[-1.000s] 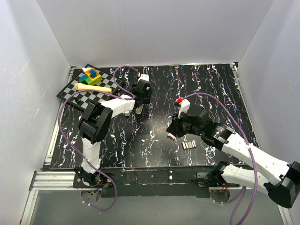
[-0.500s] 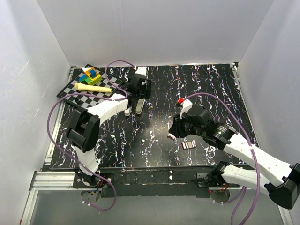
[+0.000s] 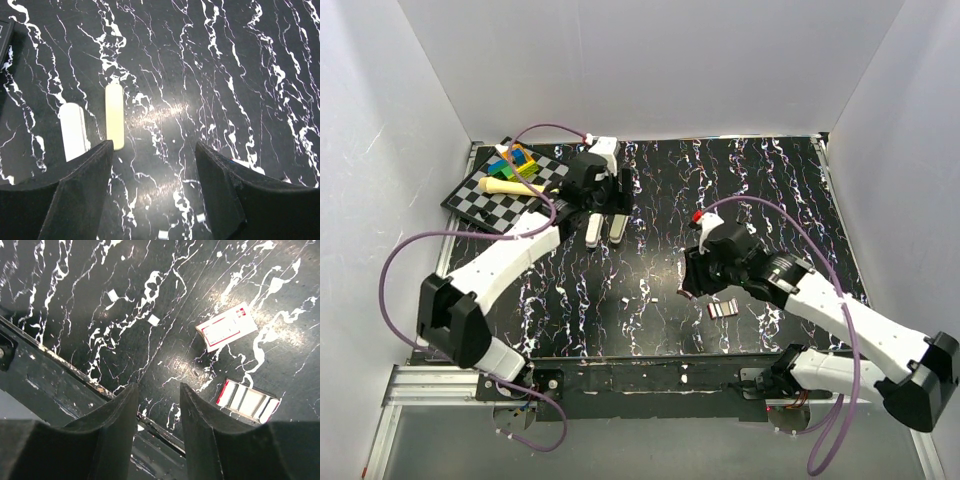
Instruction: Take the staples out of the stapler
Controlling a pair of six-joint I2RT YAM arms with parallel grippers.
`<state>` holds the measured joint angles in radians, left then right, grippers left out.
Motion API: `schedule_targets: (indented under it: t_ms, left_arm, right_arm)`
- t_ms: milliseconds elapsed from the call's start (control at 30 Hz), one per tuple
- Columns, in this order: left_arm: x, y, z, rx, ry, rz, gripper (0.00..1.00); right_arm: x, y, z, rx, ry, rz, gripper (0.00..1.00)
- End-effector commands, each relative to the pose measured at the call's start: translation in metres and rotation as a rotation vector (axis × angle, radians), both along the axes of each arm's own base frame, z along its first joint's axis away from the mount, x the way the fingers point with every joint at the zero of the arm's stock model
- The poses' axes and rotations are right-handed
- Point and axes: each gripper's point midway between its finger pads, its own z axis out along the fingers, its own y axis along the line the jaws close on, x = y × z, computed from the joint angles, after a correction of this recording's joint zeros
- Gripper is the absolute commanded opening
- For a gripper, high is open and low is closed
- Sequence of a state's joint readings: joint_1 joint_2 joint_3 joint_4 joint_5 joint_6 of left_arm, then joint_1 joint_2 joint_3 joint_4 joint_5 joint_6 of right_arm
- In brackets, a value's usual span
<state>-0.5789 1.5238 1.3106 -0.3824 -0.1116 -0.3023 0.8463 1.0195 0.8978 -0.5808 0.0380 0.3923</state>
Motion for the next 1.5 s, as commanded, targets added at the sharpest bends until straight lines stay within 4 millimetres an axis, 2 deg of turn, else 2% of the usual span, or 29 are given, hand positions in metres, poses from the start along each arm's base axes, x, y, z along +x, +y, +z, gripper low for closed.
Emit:
schedule_targets:
  t_ms: [0, 133, 333, 433, 667, 1000, 1167, 1467]
  left_arm:
    - [-0.035, 0.02, 0.023, 0.016, -0.01, -0.047, 0.65]
    - [-0.058, 0.041, 0.035, 0.055, -0.057, -0.058, 0.66]
    - [-0.081, 0.072, 0.026, 0.107, -0.089, -0.016, 0.66]
    - [-0.089, 0.081, 0.03, 0.102, -0.117, 0.005, 0.66]
    - [-0.096, 0.113, 0.038, 0.124, -0.194, 0.126, 0.67]
    - [-0.106, 0.116, 0.042, 0.037, -0.252, 0.141, 0.71]
    - [-0.108, 0.117, 0.044, 0.033, -0.26, 0.138, 0.78]
    - [-0.109, 0.116, 0.043, 0.028, -0.257, 0.132, 0.82]
  right_arm:
    - [0.0, 0.015, 0.003, -0.015, 0.031, 0.091, 0.49]
    - [0.007, 0.03, -0.004, -0.047, 0.03, 0.181, 0.53]
    - [0.011, 0.066, -0.017, -0.06, 0.036, 0.342, 0.56]
    - [0.012, 0.086, -0.02, -0.059, 0.027, 0.415, 0.57]
    - [0.007, 0.116, -0.032, -0.127, 0.024, 0.539, 0.62]
    - [0.014, 0.146, -0.068, -0.269, 0.015, 0.57, 0.65]
    - [0.016, 0.153, -0.086, -0.326, 0.027, 0.577, 0.66]
    - [0.016, 0.16, -0.106, -0.374, 0.052, 0.584, 0.67]
